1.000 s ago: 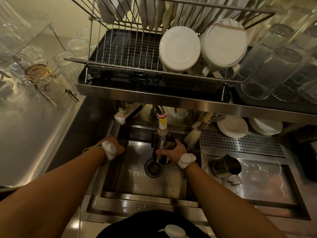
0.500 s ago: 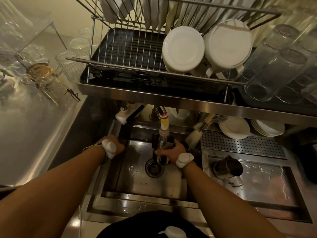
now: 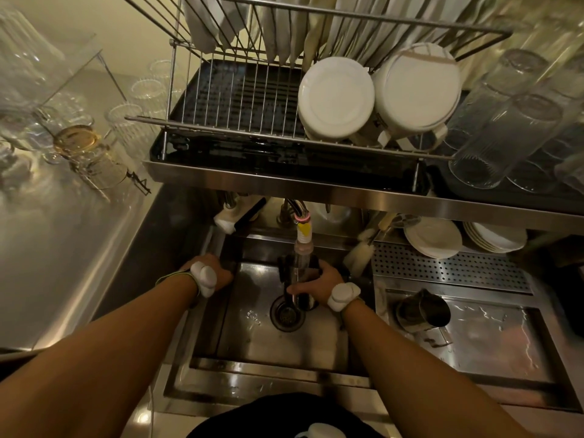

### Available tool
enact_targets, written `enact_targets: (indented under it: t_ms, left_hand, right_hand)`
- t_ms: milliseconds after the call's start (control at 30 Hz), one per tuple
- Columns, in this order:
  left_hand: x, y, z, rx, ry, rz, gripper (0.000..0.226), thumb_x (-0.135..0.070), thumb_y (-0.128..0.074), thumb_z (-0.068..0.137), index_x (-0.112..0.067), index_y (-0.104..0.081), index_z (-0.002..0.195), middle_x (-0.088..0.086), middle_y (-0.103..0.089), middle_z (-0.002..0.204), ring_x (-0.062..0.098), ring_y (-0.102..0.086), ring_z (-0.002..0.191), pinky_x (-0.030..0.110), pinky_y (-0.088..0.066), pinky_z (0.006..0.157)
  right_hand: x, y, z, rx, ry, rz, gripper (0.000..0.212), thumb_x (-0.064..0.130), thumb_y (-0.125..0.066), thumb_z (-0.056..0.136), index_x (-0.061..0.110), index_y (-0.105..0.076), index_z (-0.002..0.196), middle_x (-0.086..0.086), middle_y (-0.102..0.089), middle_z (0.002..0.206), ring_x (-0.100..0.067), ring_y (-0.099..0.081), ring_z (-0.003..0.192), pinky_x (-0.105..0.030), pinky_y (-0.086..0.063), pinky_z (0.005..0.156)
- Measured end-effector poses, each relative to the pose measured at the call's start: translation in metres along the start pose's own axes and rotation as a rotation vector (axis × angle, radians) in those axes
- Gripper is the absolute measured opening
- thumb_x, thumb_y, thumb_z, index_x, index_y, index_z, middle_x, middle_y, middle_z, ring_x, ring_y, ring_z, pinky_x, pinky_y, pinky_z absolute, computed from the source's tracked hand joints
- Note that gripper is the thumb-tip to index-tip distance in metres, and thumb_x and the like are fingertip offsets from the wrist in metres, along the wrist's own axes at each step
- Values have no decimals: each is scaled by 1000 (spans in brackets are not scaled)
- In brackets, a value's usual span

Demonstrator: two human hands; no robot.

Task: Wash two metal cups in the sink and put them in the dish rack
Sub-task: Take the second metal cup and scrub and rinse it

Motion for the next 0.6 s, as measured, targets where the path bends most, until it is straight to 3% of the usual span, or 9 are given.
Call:
enact_targets:
  t_ms: [100,200,300,433,533,600]
  left_hand:
    - [0,1,0,-5,-4,0,47,-46,-59,82,-9,-62,111,6,-60,93,22,-59,80,25,-48,69]
    - [1,0,-1,-27,-11,-5,46,-44,-60,82,-9,-62,112,8,-63,95,23,-59,80,25,-46,68]
    - [-1,0,-2,-34,-11,-6,48,-42,-62,82,-8,-59,116,13,-66,110,24,-59,82,25,-47,69]
    - [-1,1,-4,-24,2,-10,51,-44,-62,82,-8,-58,118,11,-65,109,26,-64,91,25,-47,70]
    - [-2,2,-6,-22,13,-6,52,-44,-62,82,-9,-57,119,12,-65,115,25,-63,91,25,-47,70]
    - [-4,4,-8,-18,7,0,54,-46,-61,83,-9,-56,122,11,-64,117,24,-61,89,25,-46,70]
  right_hand:
    - [-3,-1,3,19,-18,-1,101,48,-99,38,17,-63,127,-2,-73,116,-23,-68,107,-43,-58,95]
    - [-4,4,2,-59,3,50,85,34,-98,47,19,-64,123,-4,-74,109,-24,-70,103,-45,-59,94]
    - [-4,-3,-2,81,-17,-35,79,30,-99,49,21,-65,121,-1,-74,108,-21,-69,103,-41,-58,94]
    - [-13,0,3,-61,-37,24,106,49,-96,33,20,-60,128,-5,-74,112,-27,-69,106,-46,-59,94]
    - [-17,-6,7,8,-24,-26,123,50,-99,34,20,-50,143,-5,-66,131,-30,-62,122,-45,-56,100]
    - [-15,-4,4,-22,-19,22,103,46,-99,37,22,-59,129,-6,-72,118,-27,-68,111,-47,-58,95]
Point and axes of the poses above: each hand's wrist, its own z-axis towards the middle knuckle, its own y-axis out of the back of the hand, x = y × z, the point moved 5 cm from there along z, towards the middle knuckle
